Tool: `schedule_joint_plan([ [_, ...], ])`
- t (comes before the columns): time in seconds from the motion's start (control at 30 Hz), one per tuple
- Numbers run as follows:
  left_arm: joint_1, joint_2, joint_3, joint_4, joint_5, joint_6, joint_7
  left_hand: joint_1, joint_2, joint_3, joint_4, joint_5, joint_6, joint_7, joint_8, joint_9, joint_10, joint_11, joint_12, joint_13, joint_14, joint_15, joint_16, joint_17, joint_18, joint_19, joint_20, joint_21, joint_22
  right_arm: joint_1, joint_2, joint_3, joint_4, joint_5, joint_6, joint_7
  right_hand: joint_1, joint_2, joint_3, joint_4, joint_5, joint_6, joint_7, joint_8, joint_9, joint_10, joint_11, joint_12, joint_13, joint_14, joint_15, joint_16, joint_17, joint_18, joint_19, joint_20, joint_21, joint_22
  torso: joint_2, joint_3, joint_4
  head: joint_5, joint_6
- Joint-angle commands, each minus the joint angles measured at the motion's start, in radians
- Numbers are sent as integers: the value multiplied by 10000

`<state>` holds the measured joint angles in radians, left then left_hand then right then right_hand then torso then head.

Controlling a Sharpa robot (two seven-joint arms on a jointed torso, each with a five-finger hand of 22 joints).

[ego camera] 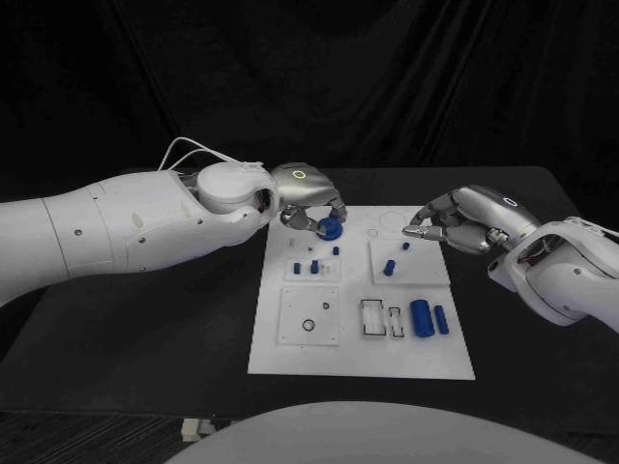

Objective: Assemble the parts on the task board

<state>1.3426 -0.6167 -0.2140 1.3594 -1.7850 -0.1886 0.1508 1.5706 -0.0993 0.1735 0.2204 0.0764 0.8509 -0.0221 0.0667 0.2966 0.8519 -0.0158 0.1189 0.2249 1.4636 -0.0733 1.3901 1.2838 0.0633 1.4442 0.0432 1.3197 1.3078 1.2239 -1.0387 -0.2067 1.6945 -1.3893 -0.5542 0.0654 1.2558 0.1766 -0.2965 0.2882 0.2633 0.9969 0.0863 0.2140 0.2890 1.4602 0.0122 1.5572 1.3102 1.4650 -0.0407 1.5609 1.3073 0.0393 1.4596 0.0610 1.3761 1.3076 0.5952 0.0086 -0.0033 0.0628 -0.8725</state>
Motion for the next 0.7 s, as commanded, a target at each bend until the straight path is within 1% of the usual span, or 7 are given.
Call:
schedule_joint_plan([
  [0.03,-87,141,15,-160,-752,-125,648,-23,-120,96,-45,-4,67,5,10,-87,-13,-27,-57,-84,235,-21,131,142,-100,91,-3,104,1934,-63,15,5,53,-13,-216,167,101,12,-75,9,51,75,10,37,12,989,1,0,2457,1033,-90,37,2562,71,178,10,43,2017,0,1,14,11,-2],
  [0.1,-160,244,15,-279,-897,-180,693,-21,-140,147,-94,12,104,-9,19,-131,-9,-25,-61,-128,242,-28,157,152,-103,105,-15,121,1937,-99,21,5,61,-13,-218,191,101,12,-75,9,51,75,10,37,12,989,1,0,2457,1033,-90,37,2562,71,178,10,43,2017,-7,5,7,24,-2],
  [0.23,-249,379,15,-428,-1165,-317,772,-27,-171,196,-143,17,169,-38,40,-171,5,-68,-60,-171,231,-45,157,124,-97,97,-27,100,1929,-136,22,5,54,-13,-199,198,101,12,-75,9,51,75,10,37,12,989,1,0,2457,1033,-90,37,2562,71,178,10,43,2017,-10,9,5,26,-2],
  [0.3,-298,451,16,-505,-1246,-342,783,-33,-186,262,-188,13,259,-120,65,-213,36,-134,-49,-213,212,-67,149,86,-91,88,-44,78,1921,-153,29,5,43,-13,-187,199,106,10,-85,10,65,79,8,37,11,980,-2,-10,2446,1027,-94,22,2544,76,169,7,21,2010,-11,10,0,40,-2],
  [0.5,-435,679,16,-778,-1347,-340,755,-108,-225,324,-225,-4,285,-262,42,-298,7,-33,-66,-284,126,-53,44,-110,-68,26,-53,-40,1886,-185,55,5,16,-12,-144,192,106,10,-85,10,65,79,8,37,11,980,-2,-10,2446,1027,-94,22,2544,76,169,7,21,2010,-32,8,-13,91,-2],
  [0.6,-493,778,16,-894,-1364,-305,745,-150,-226,343,-227,-22,323,-256,52,-321,22,-30,-58,-300,80,-43,-12,-206,-54,-15,-50,-114,1864,-193,72,5,6,-12,-114,182,107,11,-88,12,69,81,7,37,11,975,-3,-16,2440,1022,-95,9,2529,79,164,6,8,2006,-31,9,-6,85,-2],
  [0.7,-545,865,16,-992,-1373,-313,742,-199,-219,390,-243,-35,435,-186,88,-352,90,-55,-16,-316,49,-45,-27,-244,-47,-40,-49,-153,1855,-199,89,5,-4,-12,-93,179,107,11,-88,12,69,81,7,37,11,975,-3,-16,2440,1022,-95,9,2529,79,164,6,8,2006,-29,8,-2,96,-2],
])
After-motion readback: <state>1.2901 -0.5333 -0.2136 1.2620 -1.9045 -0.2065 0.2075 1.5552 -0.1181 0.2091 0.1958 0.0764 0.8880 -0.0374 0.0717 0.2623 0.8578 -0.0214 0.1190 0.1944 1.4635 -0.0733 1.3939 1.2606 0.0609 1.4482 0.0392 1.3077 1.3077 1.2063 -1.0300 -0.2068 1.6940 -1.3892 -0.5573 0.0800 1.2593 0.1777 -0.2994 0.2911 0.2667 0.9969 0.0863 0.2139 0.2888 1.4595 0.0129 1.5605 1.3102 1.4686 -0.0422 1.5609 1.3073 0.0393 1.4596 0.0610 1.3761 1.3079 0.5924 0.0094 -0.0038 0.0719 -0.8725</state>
